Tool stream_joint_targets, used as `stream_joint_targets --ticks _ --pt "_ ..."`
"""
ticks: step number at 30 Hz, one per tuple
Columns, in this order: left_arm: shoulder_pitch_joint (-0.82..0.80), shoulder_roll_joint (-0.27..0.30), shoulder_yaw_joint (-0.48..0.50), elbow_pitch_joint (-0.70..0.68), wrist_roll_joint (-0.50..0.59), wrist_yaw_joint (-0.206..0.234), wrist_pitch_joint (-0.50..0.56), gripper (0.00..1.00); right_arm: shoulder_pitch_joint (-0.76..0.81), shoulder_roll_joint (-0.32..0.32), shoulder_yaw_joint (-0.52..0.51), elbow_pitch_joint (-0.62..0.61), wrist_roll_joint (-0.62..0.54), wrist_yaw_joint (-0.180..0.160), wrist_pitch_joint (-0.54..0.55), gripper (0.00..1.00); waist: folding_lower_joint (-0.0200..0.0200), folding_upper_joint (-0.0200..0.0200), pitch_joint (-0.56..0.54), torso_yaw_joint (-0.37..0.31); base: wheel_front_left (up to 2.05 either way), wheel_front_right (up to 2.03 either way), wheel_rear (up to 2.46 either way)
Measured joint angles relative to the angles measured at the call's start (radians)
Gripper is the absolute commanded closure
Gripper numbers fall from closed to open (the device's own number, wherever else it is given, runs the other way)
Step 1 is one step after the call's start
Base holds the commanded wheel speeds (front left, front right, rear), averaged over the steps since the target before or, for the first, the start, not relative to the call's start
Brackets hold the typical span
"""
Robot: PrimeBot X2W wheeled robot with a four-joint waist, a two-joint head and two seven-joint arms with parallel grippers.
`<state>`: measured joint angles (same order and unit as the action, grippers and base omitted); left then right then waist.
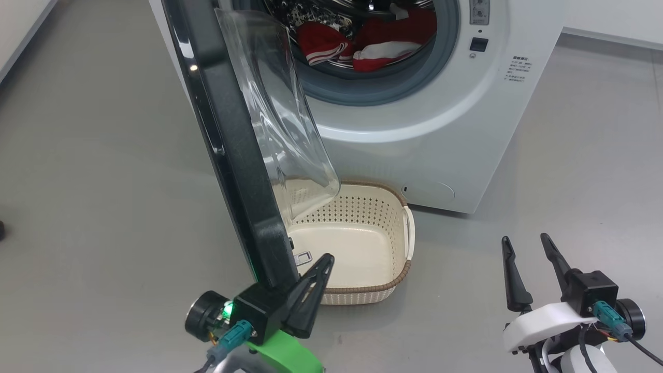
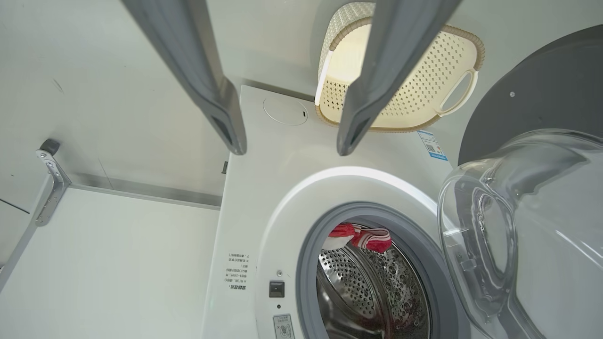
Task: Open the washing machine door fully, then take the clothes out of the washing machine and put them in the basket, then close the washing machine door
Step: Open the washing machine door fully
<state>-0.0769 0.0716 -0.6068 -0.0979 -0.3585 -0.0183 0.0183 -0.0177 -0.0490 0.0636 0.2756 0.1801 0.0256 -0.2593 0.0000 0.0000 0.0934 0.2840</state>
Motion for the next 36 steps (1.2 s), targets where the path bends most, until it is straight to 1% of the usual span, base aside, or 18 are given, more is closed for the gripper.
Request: stream_joint_targets --ticks 5,8,19,21,23,30,36 --pt "0.001 0.009 0.04 0.026 0.003 0.033 0.002 1.0 -0.004 0.0 -0.002 0.001 -0.005 0.004 0.0 0.0 0.0 0.0 0.006 0.002 0.0 0.0 0.0" --pt "0.001 0.01 0.051 0.03 0.004 0.044 0.002 1.0 -0.007 0.0 -0.006 0.001 -0.006 0.004 0.0 0.0 0.0 0.0 0.009 0.004 0.0 0.0 0.0" --pt "0.001 0.007 0.06 0.05 0.004 0.057 -0.002 1.0 -0.017 0.001 -0.013 0.008 -0.007 0.009 0.0 0.0 0.0 0.0 0.014 0.008 0.0 0.0 0.0" --pt "0.001 0.007 0.062 0.055 0.004 0.057 -0.002 1.0 -0.017 0.001 -0.014 0.009 -0.007 0.016 0.0 0.0 0.0 0.0 0.014 0.008 0.0 0.0 0.0" --pt "0.001 0.007 0.063 0.059 0.004 0.057 -0.003 1.0 -0.017 0.001 -0.017 0.009 -0.007 0.016 0.0 0.0 0.0 0.0 0.014 0.009 0.0 0.0 0.0" --pt "0.019 0.0 0.083 0.068 0.003 0.067 -0.02 1.0 -0.018 0.002 -0.022 0.01 -0.02 0.016 0.0 0.0 0.0 0.0 0.014 0.016 0.0 0.0 0.0" --pt "0.028 -0.001 0.1 0.091 -0.002 0.085 -0.024 1.0 -0.017 0.003 -0.036 0.009 -0.023 0.016 0.0 0.0 0.0 0.0 0.007 0.034 0.0 0.0 0.0"
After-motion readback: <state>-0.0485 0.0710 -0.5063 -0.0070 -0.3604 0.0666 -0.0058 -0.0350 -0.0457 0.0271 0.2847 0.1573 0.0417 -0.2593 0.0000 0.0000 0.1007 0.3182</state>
